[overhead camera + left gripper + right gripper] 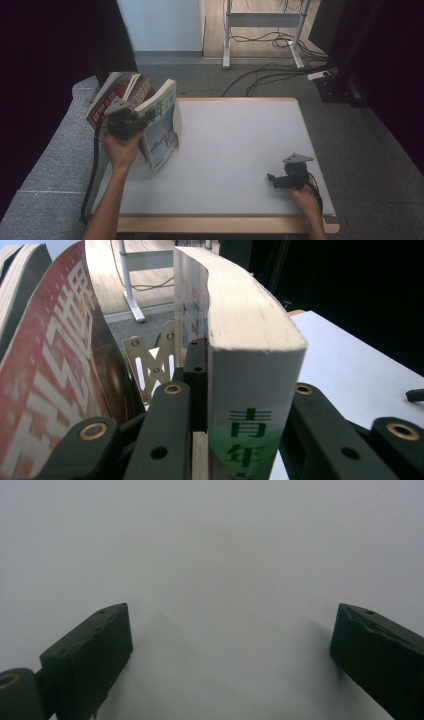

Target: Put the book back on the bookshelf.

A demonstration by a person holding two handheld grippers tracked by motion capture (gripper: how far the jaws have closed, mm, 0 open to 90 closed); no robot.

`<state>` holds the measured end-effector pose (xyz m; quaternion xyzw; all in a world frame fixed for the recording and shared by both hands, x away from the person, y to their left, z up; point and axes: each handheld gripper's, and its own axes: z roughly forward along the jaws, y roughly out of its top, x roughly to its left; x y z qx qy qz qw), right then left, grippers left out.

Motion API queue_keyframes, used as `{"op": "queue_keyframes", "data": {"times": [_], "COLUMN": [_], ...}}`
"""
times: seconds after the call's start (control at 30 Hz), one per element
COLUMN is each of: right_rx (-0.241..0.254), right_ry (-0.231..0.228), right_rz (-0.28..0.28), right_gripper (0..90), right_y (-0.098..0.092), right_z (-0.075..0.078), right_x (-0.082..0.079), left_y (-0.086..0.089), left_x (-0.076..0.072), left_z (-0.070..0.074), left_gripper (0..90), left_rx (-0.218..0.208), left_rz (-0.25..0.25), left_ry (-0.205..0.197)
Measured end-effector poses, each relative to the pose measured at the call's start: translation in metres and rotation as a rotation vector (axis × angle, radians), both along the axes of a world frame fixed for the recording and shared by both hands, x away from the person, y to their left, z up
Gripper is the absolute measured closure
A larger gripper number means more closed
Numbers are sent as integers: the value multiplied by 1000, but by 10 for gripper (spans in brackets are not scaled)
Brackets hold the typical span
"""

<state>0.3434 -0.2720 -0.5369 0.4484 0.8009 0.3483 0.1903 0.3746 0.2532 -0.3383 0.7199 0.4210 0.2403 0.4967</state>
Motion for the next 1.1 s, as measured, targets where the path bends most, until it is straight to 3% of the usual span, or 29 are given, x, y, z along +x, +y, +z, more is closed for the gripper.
{"op": "queue_keyframes", "data": {"times": [0.47,0.77,0.87,0.97,1.1], "right_rx": [0,-1,-1,-1,-1], "right_ry": [-1,-1,-1,-1,-1], "right_rz": [0,0,1,1,1], "right_gripper": [28,29,28,29,29], "right_y": [0,0,0,0,0], "right_z": [0,0,0,0,0], "right_x": [0,0,0,0,0], "left_y": [2,1,1,2,1], "left_x": [-23,-32,-34,-35,-37], "left_z": [-17,-24,-24,-27,-31], "left_gripper": [733,718,693,658,604], "left_rx": [-3,30,58,52,79], "left_rz": [-33,-40,-31,-27,-26], "left_ry": [-42,-54,-67,-75,-74]}}
